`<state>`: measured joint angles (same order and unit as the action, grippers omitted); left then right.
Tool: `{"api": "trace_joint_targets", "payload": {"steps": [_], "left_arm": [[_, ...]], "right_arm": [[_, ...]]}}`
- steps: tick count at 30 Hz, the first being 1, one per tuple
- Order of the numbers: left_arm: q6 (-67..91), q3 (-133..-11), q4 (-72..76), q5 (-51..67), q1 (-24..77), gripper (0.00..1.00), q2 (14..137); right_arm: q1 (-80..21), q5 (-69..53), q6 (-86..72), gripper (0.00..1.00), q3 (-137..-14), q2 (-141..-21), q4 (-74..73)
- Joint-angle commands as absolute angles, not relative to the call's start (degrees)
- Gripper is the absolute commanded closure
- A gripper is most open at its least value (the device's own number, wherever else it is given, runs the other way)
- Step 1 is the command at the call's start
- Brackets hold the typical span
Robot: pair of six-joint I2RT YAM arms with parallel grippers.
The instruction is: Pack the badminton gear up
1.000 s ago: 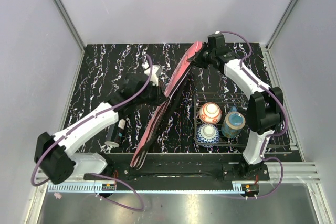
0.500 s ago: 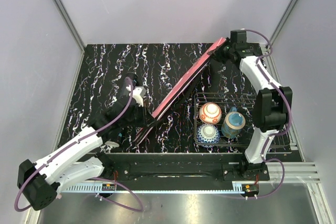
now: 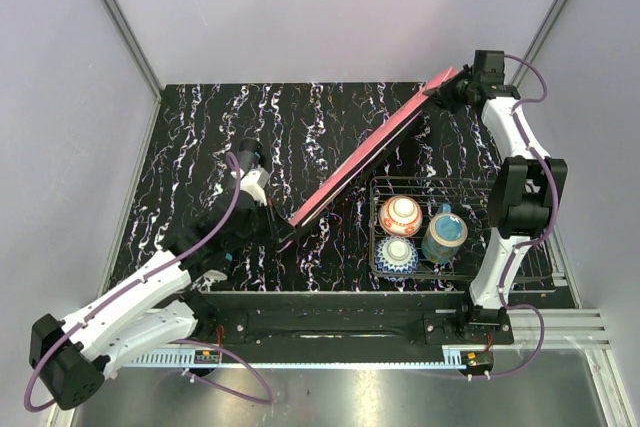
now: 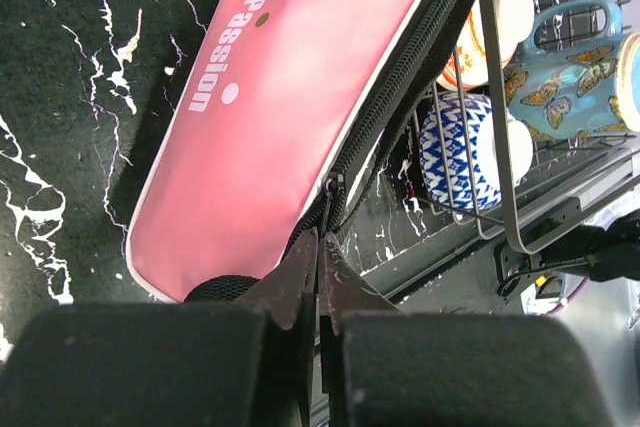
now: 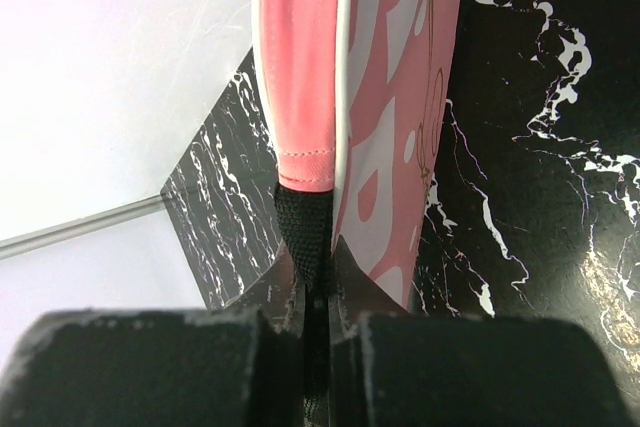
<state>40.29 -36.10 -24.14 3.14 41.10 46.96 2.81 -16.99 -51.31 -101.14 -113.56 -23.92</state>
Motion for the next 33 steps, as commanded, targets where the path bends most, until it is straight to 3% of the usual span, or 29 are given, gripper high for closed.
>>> {"api": "trace_joint_targets", "payload": {"steps": [1,9,13,20,33], "left_arm": [[42.54,-32.79,-35.16,1.94,41.4,1.0,46.49],[47.2,-28.48,-32.63,1.84,41.48,1.0,44.56],[45.35,-27.33,-21.73,17.8,41.49,1.0,46.31],[50.09,-28.22,-7.74,27.06,41.57,1.0,49.82],[54.84,-18.37,-14.93,23.56,43.15,1.0,50.89]], "right_arm": [[8.17,-10.63,-53.52,1.0,-106.08,-114.26,-14.59],[10.02,-11.6,-50.9,1.0,-110.74,-117.42,-15.47],[8.35,-14.23,-46.34,1.0,-107.42,-115.32,-8.89],[2.73,-14.94,-39.04,1.0,-100.72,-111.09,-3.25],[2.9,-11.78,-32.51,1.0,-112.4,-117.41,-1.82]]}}
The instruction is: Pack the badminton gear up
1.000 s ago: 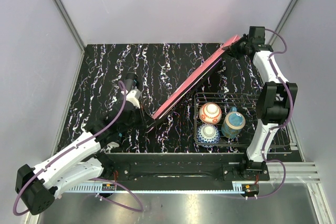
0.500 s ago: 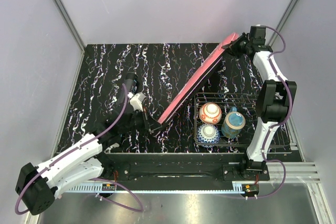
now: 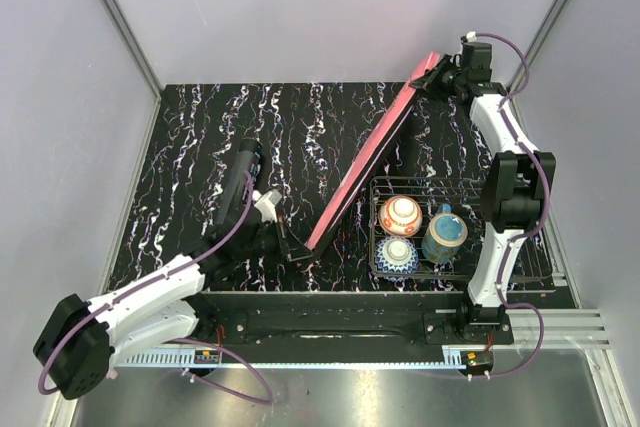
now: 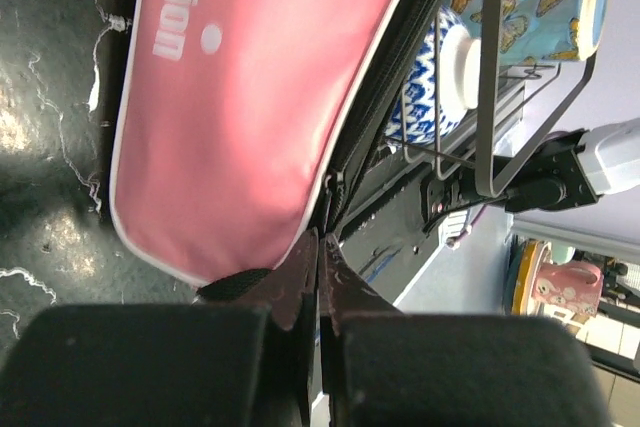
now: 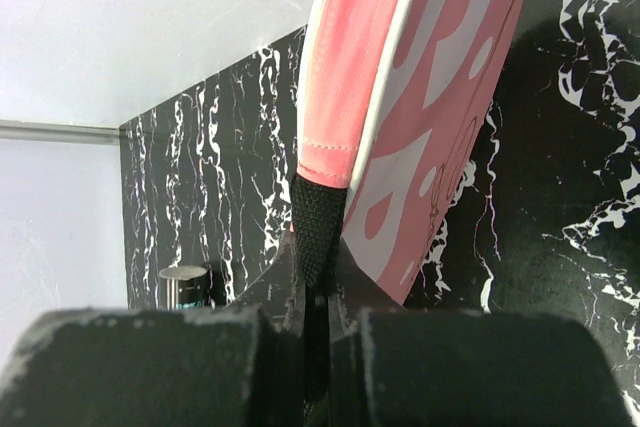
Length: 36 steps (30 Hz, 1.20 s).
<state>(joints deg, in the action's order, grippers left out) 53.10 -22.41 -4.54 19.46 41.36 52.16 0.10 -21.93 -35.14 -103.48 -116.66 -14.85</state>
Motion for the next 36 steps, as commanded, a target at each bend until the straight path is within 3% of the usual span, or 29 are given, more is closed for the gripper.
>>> {"api": "trace_joint_targets", "payload": {"steps": [1,8,24,32,36], "left_arm": [[55.02,-18.37,-15.55,22.42,43.15,1.0,50.63],[54.22,-20.39,-19.42,21.1,44.12,1.0,45.63],[59.94,-15.21,-26.54,17.58,45.61,1.0,40.7],[62.05,-12.22,-26.01,18.19,46.14,1.0,40.6],[60.74,-14.05,-24.97,18.1,46.23,1.0,38.85]], "right_arm": [[2.99,-11.52,-32.87,1.0,-114.41,-117.94,-2.63],[3.43,-8.35,-34.36,1.0,-114.34,-118.48,-4.66],[7.03,-2.56,-38.4,1.0,-129.72,-126.47,-14.93],[9.05,3.51,-43.86,1.0,-129.91,-127.53,-20.91],[9.58,-2.45,-44.12,1.0,-125.01,-126.31,-19.43]]}}
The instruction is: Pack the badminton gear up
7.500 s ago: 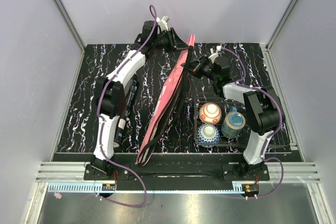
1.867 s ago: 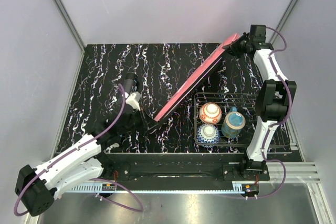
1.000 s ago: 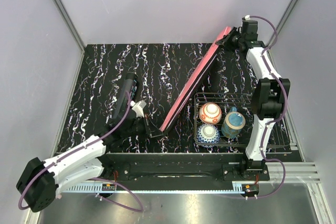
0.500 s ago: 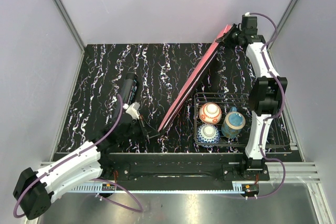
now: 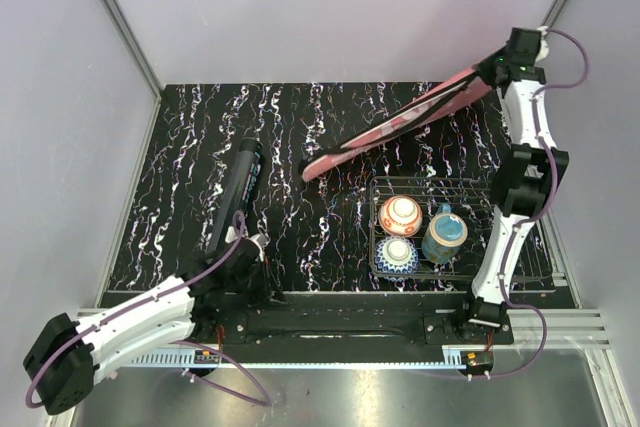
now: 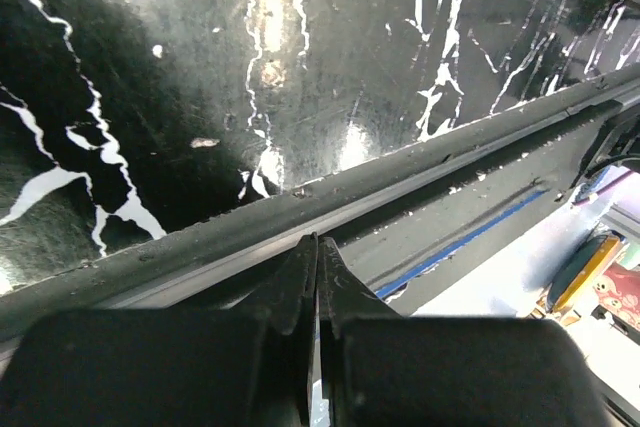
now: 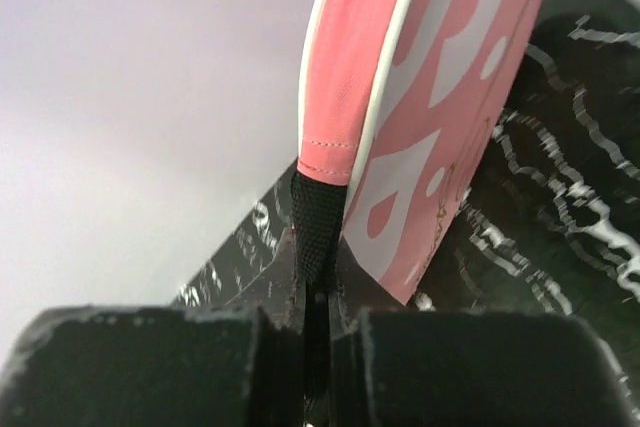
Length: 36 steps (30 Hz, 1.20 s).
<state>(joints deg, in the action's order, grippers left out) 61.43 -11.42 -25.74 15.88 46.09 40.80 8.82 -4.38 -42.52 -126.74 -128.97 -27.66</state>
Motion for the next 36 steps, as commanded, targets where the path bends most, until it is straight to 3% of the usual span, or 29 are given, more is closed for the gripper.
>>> {"api": "trace_joint_targets", "payload": {"steps": [1,3,6,8,11,16,17,18,20,21,24,27,31,33,34,36], "left_arm": [[57.95,-17.11,-24.35,17.84,46.06,1.0,38.59],[53.99,-21.42,-23.38,16.97,46.05,1.0,39.37],[46.42,-30.83,-23.38,15.03,45.88,0.79,43.32],[42.38,-37.24,-23.03,13.71,45.18,0.56,46.75],[38.16,-44.02,-22.68,15.81,40.53,0.39,52.63],[35.51,-49.65,-18.91,25.21,25.95,0.3,62.2],[35.42,-50.18,-17.59,26.09,24.62,0.03,63.79],[34.81,-51.66,-17.58,27.32,23.04,0.01,65.46],[31.57,-53.17,-19.94,27.25,23.03,0.04,69.68],[30.25,-52.91,-19.95,27.42,23.11,0.13,70.22],[24.19,-52.47,-21.61,24.19,23.99,0.55,70.23],[18.03,-53.61,-25.04,19.71,27.05,0.55,70.84],[16.17,-56.24,-30.13,9.59,34.35,0.66,73.2],[18.71,-57.04,-31.72,8.18,36.64,0.67,74.09],[22.29,-56.78,-32.42,7.39,37.26,0.51,74.09],[26.87,-56.43,-33.92,0.14,40.76,0.4,73.48]], "right_arm": [[9.58,-3.68,-44.47,1.0,-121.85,-125.17,-17.77],[9.58,-9.38,-43.69,1.0,-113.08,-120.86,-9.61],[9.58,-14.84,-42.2,1.0,-105.76,-116.55,-5.1],[9.58,-17.82,-41.14,1.0,-103.55,-114.36,-5.27],[9.58,-18.72,-39.29,0.97,-98.28,-110.76,-5.19],[9.84,-19.07,-36.65,0.92,-91.15,-107.75,-5.19],[9.93,-19.94,-36.56,0.9,-90.88,-107.93,-5.27],[9.93,-20.39,-36.39,0.89,-90.62,-108.1,-5.53],[9.93,-21.96,-36.74,0.88,-90.79,-108.81,-6.5],[9.93,-22.49,-36.83,0.87,-91.05,-108.98,-6.76],[9.93,-22.94,-36.22,0.84,-92.02,-109.25,-8.61],[9.93,-23.55,-35.42,0.84,-93.68,-109.69,-11.07],[9.93,-23.55,-35.86,0.84,-94.39,-109.86,-11.95],[9.93,-23.64,-36.12,0.84,-94.57,-109.95,-12.22],[9.93,-23.56,-36.21,0.84,-94.66,-109.95,-12.48],[9.93,-22.77,-36.12,0.84,-94.66,-109.86,-12.74]]}}
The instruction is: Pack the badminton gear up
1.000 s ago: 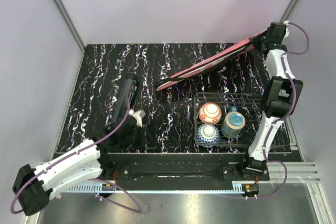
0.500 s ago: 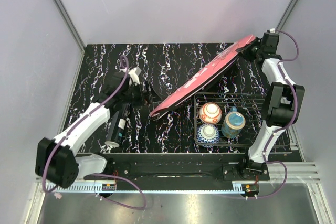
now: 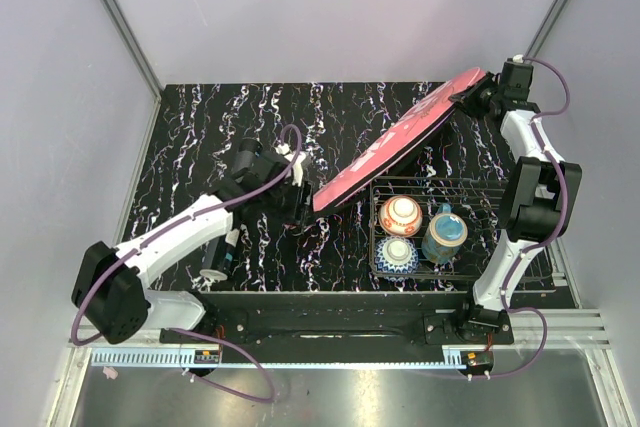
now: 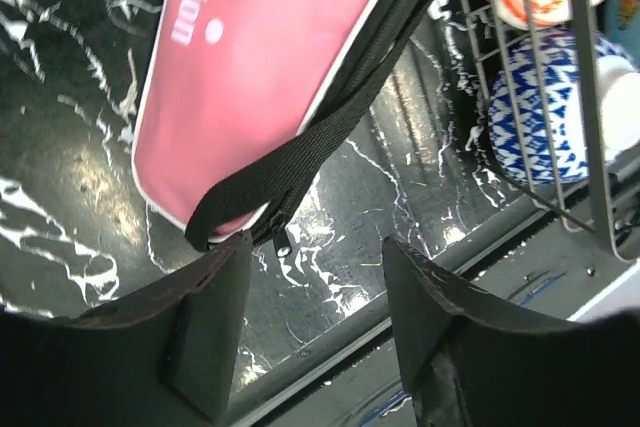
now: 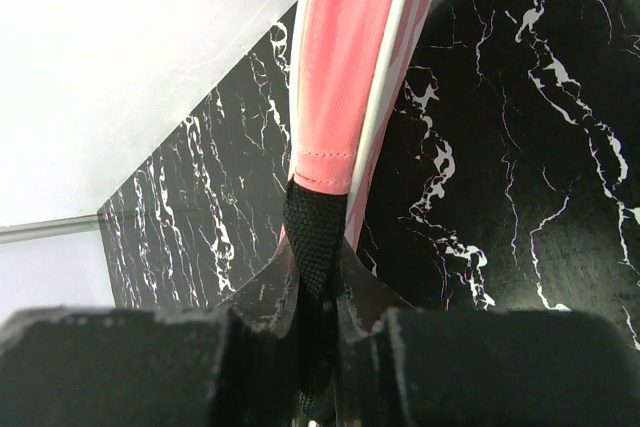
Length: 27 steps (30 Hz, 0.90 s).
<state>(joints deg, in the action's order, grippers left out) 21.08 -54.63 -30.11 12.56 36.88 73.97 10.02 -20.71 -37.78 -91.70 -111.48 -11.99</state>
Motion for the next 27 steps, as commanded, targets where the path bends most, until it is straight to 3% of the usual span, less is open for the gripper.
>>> {"api": "trace_joint_targets", "payload": {"steps": [1,4,5,9,17,27], "left_arm": [[31.42,-56.25,-35.49,-3.48,42.09,0.39,72.61],[37.43,-55.29,-36.73,-10.8,45.79,0.48,72.59],[38.57,-55.02,-36.91,-11.68,46.14,0.54,73.12],[41.47,-56.42,-37.61,-11.95,47.89,0.64,76.81],[42.98,-56.51,-38.32,-13.45,50.62,0.6,79.36],[41.22,-60.2,-39.02,-16.96,50.62,0.66,84.19]], "right_arm": [[9.93,-22.5,-36.12,0.84,-94.75,-109.78,-13.18],[9.93,-21.89,-36.39,0.84,-95.01,-109.69,-13.53],[9.84,-21.62,-36.73,0.84,-94.92,-109.6,-13.62],[9.93,-21.71,-37.0,0.84,-94.92,-109.51,-13.62],[9.93,-21.44,-37.18,0.85,-94.48,-108.81,-13.8],[9.93,-21.97,-37.53,0.86,-94.22,-108.63,-13.27]]}}
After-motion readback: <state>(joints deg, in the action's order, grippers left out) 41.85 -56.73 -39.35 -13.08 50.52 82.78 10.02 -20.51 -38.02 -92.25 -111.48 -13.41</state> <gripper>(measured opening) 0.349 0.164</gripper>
